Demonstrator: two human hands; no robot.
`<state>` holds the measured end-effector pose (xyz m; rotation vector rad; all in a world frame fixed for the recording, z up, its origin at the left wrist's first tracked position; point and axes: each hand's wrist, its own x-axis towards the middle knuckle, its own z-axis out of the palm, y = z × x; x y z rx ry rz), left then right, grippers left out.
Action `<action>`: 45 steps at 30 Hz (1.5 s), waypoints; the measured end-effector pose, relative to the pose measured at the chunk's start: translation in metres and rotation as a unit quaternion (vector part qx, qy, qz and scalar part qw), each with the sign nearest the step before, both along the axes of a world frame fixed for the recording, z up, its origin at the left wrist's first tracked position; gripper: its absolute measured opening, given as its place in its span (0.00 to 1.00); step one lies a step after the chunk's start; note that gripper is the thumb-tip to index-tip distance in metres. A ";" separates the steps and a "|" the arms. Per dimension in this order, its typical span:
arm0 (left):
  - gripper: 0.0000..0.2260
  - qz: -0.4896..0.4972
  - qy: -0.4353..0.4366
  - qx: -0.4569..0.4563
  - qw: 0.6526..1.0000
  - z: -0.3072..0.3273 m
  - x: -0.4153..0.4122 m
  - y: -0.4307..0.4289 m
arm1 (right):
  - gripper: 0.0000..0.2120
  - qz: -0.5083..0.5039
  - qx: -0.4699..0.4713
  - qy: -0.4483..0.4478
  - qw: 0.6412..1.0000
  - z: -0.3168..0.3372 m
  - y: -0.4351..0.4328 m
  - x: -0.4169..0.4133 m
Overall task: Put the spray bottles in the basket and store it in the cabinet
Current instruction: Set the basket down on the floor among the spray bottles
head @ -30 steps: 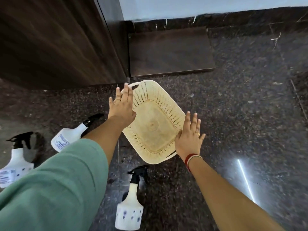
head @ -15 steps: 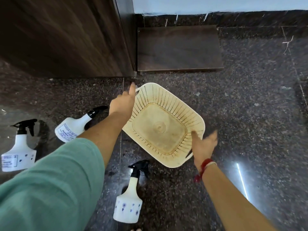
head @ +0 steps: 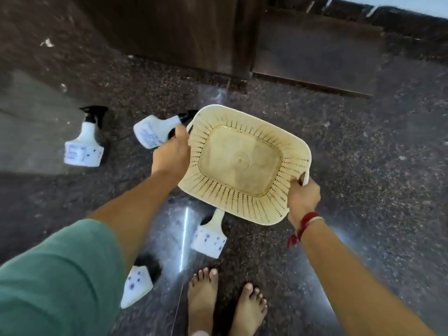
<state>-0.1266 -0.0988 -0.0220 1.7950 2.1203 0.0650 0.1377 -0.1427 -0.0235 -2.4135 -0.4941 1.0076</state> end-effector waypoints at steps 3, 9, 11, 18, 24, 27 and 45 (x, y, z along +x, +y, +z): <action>0.07 0.066 -0.016 0.018 0.998 0.011 -0.052 -0.031 | 0.08 0.075 0.019 0.005 0.997 0.016 0.007 -0.045; 0.10 0.205 -0.030 0.015 0.978 0.010 -0.143 -0.098 | 0.07 0.236 0.025 0.021 0.971 0.012 0.016 -0.139; 0.10 0.253 -0.032 0.005 0.967 0.001 -0.163 -0.121 | 0.09 0.281 0.020 0.016 0.959 0.001 0.014 -0.166; 0.12 0.315 -0.031 -0.038 0.948 -0.044 -0.183 -0.181 | 0.10 0.350 -0.016 -0.011 0.937 -0.044 -0.006 -0.202; 0.12 0.313 -0.035 -0.043 0.948 -0.066 -0.175 -0.192 | 0.10 0.373 -0.033 -0.042 0.926 -0.066 -0.010 -0.197; 0.11 0.315 -0.031 -0.030 0.948 -0.069 -0.177 -0.186 | 0.10 0.371 -0.028 -0.059 0.926 -0.068 -0.005 -0.201; 0.38 0.071 0.067 -0.049 0.994 -0.056 -0.095 -0.177 | 0.25 0.081 -0.263 0.104 0.956 -0.104 -0.082 -0.140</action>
